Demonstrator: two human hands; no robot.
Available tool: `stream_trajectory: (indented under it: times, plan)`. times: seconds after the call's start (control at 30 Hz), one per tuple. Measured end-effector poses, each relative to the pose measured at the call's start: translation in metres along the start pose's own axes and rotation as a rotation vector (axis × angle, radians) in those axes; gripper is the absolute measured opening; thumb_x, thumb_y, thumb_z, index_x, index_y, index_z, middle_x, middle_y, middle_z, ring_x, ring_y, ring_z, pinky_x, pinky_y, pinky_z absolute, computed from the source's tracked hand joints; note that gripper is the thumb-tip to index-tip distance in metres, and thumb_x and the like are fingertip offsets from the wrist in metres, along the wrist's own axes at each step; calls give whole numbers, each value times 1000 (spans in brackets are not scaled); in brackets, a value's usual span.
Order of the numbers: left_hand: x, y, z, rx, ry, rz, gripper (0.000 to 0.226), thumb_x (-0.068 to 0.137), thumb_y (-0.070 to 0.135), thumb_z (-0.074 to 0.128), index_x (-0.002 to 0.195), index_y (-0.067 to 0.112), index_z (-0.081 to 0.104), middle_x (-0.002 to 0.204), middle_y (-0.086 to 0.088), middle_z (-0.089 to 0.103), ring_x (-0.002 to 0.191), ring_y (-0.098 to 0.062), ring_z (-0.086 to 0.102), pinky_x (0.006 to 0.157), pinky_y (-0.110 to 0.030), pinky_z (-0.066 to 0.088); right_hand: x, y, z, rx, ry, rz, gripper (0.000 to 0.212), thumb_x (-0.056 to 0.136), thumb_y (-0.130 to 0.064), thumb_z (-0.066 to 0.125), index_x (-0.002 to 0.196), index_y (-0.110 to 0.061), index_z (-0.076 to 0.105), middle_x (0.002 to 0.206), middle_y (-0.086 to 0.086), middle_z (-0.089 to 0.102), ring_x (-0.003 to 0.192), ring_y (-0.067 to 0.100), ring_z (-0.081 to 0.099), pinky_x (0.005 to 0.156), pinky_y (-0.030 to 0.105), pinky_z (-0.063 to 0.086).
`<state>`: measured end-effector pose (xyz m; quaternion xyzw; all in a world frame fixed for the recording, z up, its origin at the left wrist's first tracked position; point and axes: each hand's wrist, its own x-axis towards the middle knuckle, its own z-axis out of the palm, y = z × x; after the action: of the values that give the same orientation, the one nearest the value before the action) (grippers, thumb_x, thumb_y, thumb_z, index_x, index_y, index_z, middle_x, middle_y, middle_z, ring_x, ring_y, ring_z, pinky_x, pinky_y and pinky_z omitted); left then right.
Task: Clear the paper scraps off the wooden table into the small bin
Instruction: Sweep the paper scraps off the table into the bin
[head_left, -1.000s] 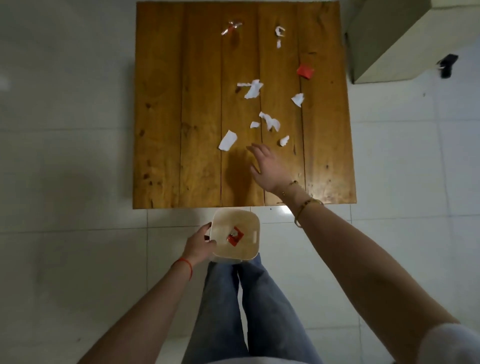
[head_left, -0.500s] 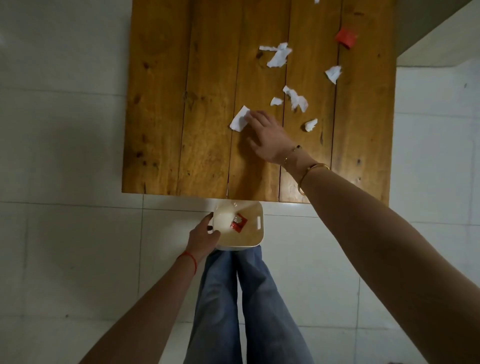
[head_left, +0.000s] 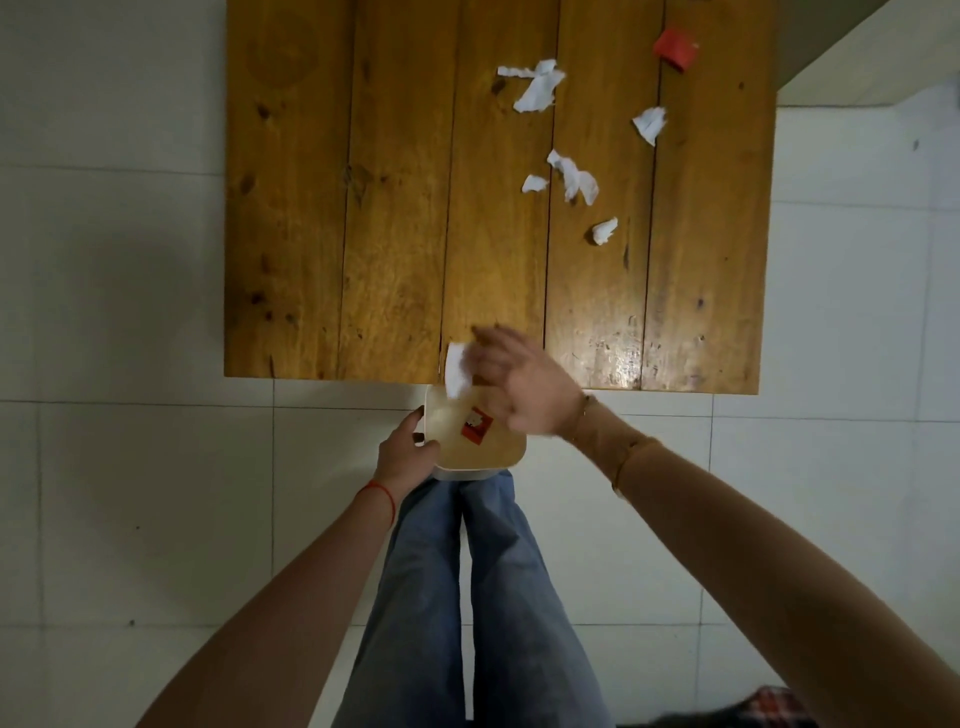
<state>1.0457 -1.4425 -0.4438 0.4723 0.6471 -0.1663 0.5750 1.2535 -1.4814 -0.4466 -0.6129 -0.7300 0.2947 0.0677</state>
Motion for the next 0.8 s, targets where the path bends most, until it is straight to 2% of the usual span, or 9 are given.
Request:
stream_trajectory:
  times: [0.07, 0.13, 0.2, 0.3, 0.47, 0.53, 0.6, 0.7, 0.8]
  plan:
    - [-3, 4, 7, 20, -5, 19, 56, 84, 11, 51, 138, 27, 45, 115, -6, 65, 103, -24, 63, 90, -33, 51, -25, -12, 18, 44, -3, -33, 48, 83, -31, 53, 126, -10, 58, 133, 7, 57, 140, 28, 32, 116, 46, 22]
    - [-2, 7, 13, 45, -13, 39, 54, 85, 12, 52, 136, 26, 47, 116, -5, 65, 102, -23, 62, 91, -32, 50, -39, -13, 22, 137, 78, 2, 49, 83, -26, 55, 128, -9, 56, 134, 8, 56, 138, 27, 34, 113, 46, 28]
    - [-1, 10, 17, 61, -26, 42, 52, 86, 12, 51, 136, 24, 46, 115, -4, 65, 103, -23, 62, 93, -34, 49, -40, -4, 10, 202, 197, 118, 53, 84, -22, 54, 136, -11, 48, 141, 8, 49, 139, 26, 33, 113, 47, 29]
    - [1, 12, 23, 60, -22, 37, 54, 86, 10, 50, 138, 23, 44, 116, -4, 64, 103, -24, 62, 95, -35, 49, -28, 26, -19, 119, 355, 375, 57, 90, -23, 48, 145, -14, 34, 151, 11, 35, 141, 27, 27, 113, 51, 28]
    - [0, 14, 33, 24, -24, 11, 57, 86, 9, 48, 140, 25, 42, 107, -1, 62, 102, -24, 63, 89, -36, 54, -6, 86, -59, 44, 383, 667, 66, 93, -31, 43, 151, -12, 16, 160, 14, 10, 146, 31, 12, 118, 47, 20]
    - [-1, 15, 35, 48, -27, 16, 58, 86, 9, 48, 142, 22, 40, 118, -4, 62, 108, -23, 61, 93, -35, 51, -2, 101, -64, 96, 312, 678, 66, 94, -34, 43, 151, -12, 17, 160, 12, 9, 146, 31, 13, 117, 47, 23]
    - [-2, 16, 37, 54, -32, 15, 60, 85, 10, 49, 143, 21, 39, 125, -6, 60, 110, -24, 60, 98, -37, 50, -1, 104, -63, 164, 224, 639, 66, 94, -38, 43, 150, -13, 18, 160, 7, 9, 143, 32, 23, 112, 48, 33]
    - [-5, 19, 39, 38, -38, -3, 59, 84, 10, 49, 141, 23, 40, 113, -2, 61, 107, -25, 62, 97, -41, 51, -9, 87, -55, 228, 168, 535, 67, 92, -39, 45, 149, -13, 21, 160, 3, 11, 131, 32, 41, 100, 42, 46]
    - [-7, 20, 40, 13, -43, -15, 58, 83, 10, 50, 139, 25, 43, 106, -3, 62, 104, -25, 63, 95, -42, 52, -26, 54, -37, 226, 124, 402, 66, 89, -38, 48, 147, -12, 28, 157, 5, 20, 124, 29, 49, 98, 37, 47]
